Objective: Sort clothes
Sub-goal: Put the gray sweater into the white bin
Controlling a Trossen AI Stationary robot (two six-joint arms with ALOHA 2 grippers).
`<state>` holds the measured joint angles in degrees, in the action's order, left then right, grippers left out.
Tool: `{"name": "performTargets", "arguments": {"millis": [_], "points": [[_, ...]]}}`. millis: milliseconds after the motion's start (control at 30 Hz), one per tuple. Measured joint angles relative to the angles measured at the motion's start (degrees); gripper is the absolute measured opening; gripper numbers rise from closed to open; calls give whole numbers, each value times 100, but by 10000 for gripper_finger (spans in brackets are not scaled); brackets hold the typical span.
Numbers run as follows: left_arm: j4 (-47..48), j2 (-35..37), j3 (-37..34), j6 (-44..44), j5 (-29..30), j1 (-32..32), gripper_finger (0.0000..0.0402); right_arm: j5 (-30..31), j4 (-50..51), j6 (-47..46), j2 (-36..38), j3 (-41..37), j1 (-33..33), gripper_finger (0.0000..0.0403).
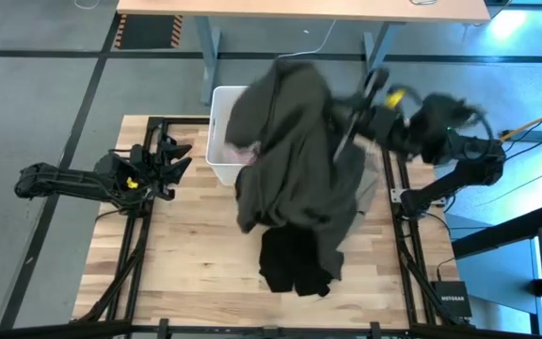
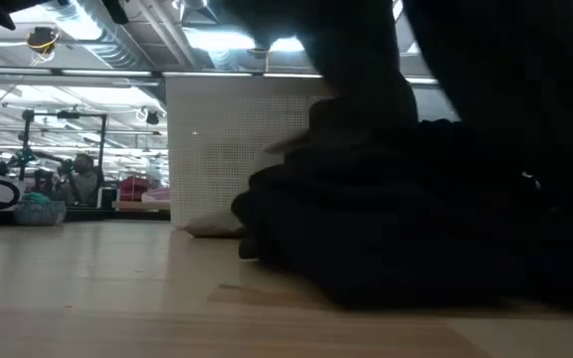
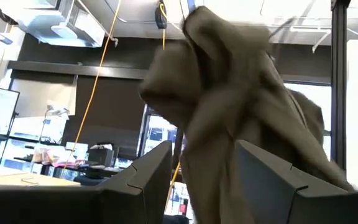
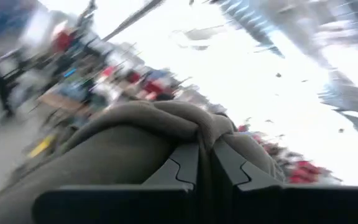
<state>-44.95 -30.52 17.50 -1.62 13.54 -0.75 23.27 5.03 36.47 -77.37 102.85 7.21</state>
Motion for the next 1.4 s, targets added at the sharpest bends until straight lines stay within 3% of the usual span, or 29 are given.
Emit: {"name": "performTargets", "arguments": {"millis": [267, 633, 800, 1000, 1200, 1400], "points": [[27, -1, 0, 7, 0, 0, 170, -70, -746, -185, -482, 539, -1305, 20], [65, 0, 0, 28, 0, 4, 170, -81, 1647, -1209, -1521, 537, -2179, 37], [87, -2, 0, 21, 0, 4, 170, 140, 2462, -1415, -1937, 535, -2188, 76], [103, 0, 0, 47, 0, 4, 170, 332, 3292, -1702, -1955, 722, -2182, 158], [46, 36, 0, 322, 0, 4, 170, 420, 5051, -1899, -1827, 1893, -2065, 217], [-91, 206, -2, 822, 0, -13, 170, 172, 7432, -2775, -1658, 3078, -1471, 228]]}}
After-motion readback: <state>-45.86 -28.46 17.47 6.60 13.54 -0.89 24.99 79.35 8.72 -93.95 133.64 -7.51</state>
